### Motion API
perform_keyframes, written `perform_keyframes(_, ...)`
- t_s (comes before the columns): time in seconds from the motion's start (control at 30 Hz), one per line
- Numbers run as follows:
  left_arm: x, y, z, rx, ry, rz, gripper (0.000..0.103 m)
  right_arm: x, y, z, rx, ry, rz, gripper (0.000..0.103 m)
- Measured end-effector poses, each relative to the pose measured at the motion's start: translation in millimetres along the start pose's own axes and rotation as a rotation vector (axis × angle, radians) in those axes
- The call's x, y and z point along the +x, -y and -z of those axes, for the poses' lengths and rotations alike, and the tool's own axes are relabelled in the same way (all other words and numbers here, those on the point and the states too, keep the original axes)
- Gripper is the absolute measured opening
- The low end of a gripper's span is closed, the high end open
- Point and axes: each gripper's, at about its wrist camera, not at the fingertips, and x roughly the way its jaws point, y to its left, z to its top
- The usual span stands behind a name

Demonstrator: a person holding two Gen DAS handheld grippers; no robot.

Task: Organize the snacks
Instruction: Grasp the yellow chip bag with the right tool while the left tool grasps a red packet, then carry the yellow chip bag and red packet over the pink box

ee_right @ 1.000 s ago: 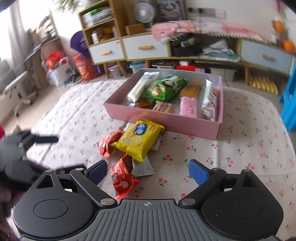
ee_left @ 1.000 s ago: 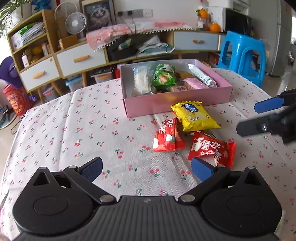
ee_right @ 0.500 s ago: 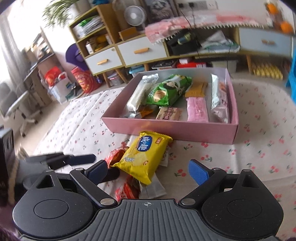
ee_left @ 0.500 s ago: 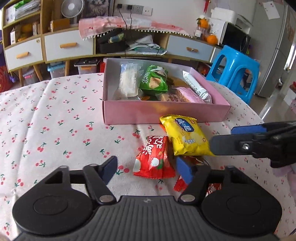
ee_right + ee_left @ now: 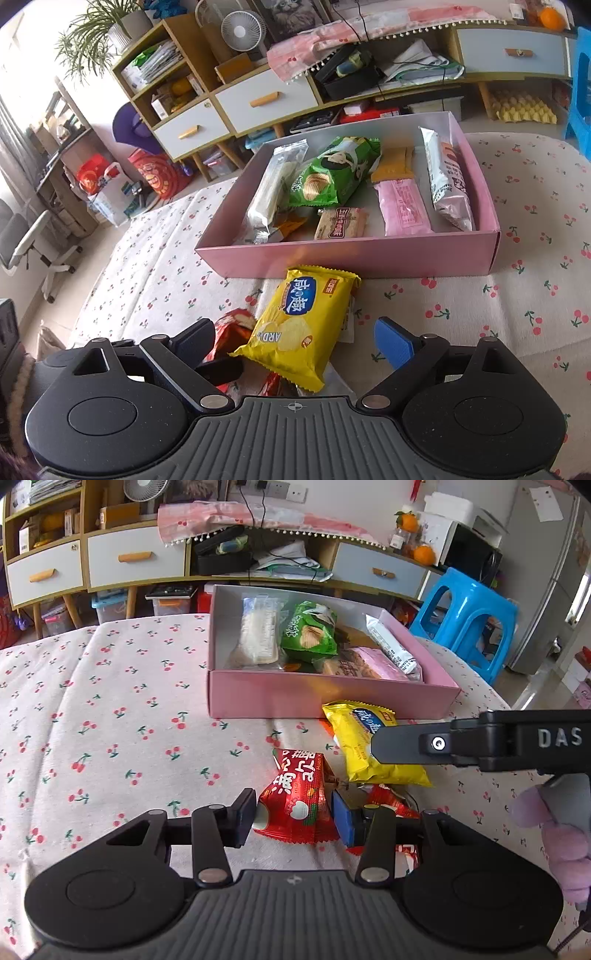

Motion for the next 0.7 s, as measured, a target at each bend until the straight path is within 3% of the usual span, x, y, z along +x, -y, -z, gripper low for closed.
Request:
perform_keyframes(0.27, -7, -10, 2, -0.005, -0.014, -0.032, 0.041, 18, -10, -1, 0.000, 0.001, 0.027, 0.090)
perform_keyframes(0.47, -11, -15, 1, -0.042, -0.007, -0.055, 0.041, 23, -21, 5, -0.071, -0.013, 0.045, 0.085)
perform_keyframes(0.7, -10, -19, -2, -0.071, -0.020, -0.054, 0.041, 27, -23, 5, -0.099, -0.012, 0.087, 0.072)
